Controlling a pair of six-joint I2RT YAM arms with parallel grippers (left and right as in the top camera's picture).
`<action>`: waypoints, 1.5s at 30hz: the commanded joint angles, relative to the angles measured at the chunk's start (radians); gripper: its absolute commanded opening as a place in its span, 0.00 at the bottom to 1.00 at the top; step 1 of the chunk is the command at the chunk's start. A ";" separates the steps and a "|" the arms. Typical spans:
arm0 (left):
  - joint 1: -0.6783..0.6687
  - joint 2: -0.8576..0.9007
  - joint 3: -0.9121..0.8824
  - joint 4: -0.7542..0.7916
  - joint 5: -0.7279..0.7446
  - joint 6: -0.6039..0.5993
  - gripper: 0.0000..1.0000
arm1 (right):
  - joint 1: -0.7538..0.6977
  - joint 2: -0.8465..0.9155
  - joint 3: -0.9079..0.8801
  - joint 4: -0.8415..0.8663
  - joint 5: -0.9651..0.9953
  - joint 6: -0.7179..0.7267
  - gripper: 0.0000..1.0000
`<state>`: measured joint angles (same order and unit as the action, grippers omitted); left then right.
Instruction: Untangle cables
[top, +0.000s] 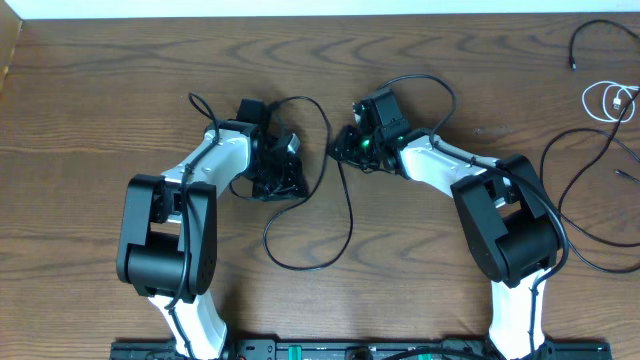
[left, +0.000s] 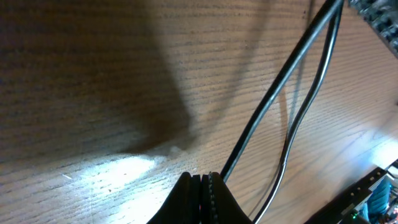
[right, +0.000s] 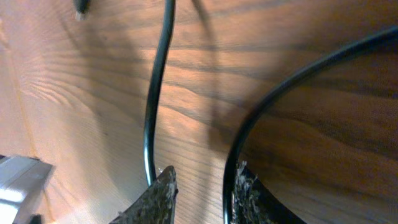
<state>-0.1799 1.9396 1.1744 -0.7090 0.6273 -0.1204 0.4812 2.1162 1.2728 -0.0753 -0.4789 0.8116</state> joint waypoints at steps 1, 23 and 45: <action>-0.003 0.013 -0.004 -0.002 0.020 -0.016 0.08 | 0.011 0.014 0.012 0.013 -0.037 0.003 0.35; -0.003 0.013 -0.004 0.012 0.020 -0.024 0.08 | -0.003 0.019 0.009 -0.133 -0.267 -0.153 0.48; -0.003 0.013 -0.004 0.019 0.066 -0.035 0.08 | 0.069 0.082 0.008 0.049 0.019 0.091 0.25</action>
<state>-0.1806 1.9396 1.1744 -0.6903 0.6792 -0.1539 0.5266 2.1628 1.2865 -0.0235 -0.5758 0.8604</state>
